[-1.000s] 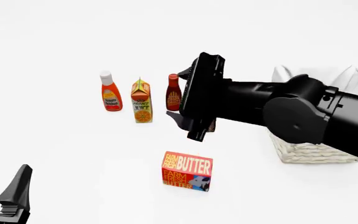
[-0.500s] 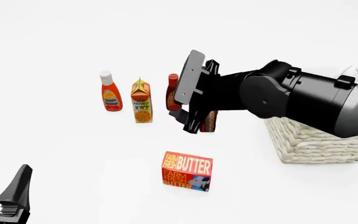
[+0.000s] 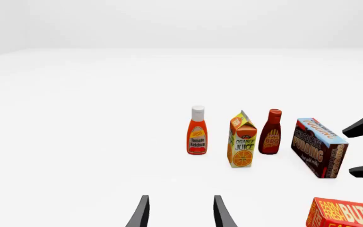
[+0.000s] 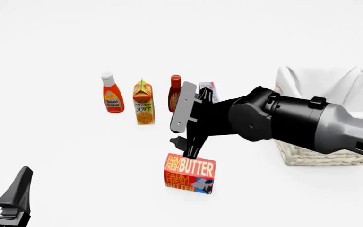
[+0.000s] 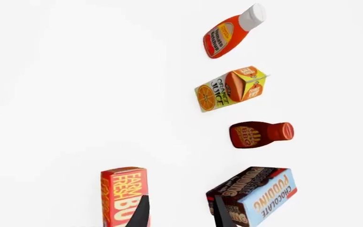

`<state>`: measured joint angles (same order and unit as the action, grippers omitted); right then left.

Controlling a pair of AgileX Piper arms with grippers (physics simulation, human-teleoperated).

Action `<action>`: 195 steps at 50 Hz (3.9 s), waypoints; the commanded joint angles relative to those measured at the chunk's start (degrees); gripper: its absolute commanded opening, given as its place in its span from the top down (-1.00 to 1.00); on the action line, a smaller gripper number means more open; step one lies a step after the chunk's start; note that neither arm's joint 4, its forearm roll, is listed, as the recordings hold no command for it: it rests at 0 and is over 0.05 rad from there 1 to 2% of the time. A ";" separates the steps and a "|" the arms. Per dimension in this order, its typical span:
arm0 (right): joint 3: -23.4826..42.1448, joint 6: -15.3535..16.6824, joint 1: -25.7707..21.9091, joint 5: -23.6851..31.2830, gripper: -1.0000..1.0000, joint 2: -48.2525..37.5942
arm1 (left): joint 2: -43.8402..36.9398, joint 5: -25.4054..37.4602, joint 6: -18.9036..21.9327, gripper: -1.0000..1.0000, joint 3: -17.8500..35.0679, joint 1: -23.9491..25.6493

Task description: Pick the butter and place it in the basket.

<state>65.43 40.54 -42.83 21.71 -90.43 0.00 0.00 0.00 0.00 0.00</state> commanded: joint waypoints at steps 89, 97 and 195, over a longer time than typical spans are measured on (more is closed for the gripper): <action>-9.89 -4.75 -5.57 -7.97 -1.00 -4.56 | 0.00 0.00 0.00 -1.00 0.00 0.00; -9.66 -4.15 -4.43 -8.48 -1.00 -5.72 | 0.00 0.00 0.00 -1.00 0.00 0.00; -11.19 -5.34 -2.32 -15.16 -1.00 -11.91 | 0.00 0.00 0.00 -1.00 0.00 0.00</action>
<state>54.42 35.47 -45.48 7.29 -101.47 0.00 0.00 0.00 0.00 0.00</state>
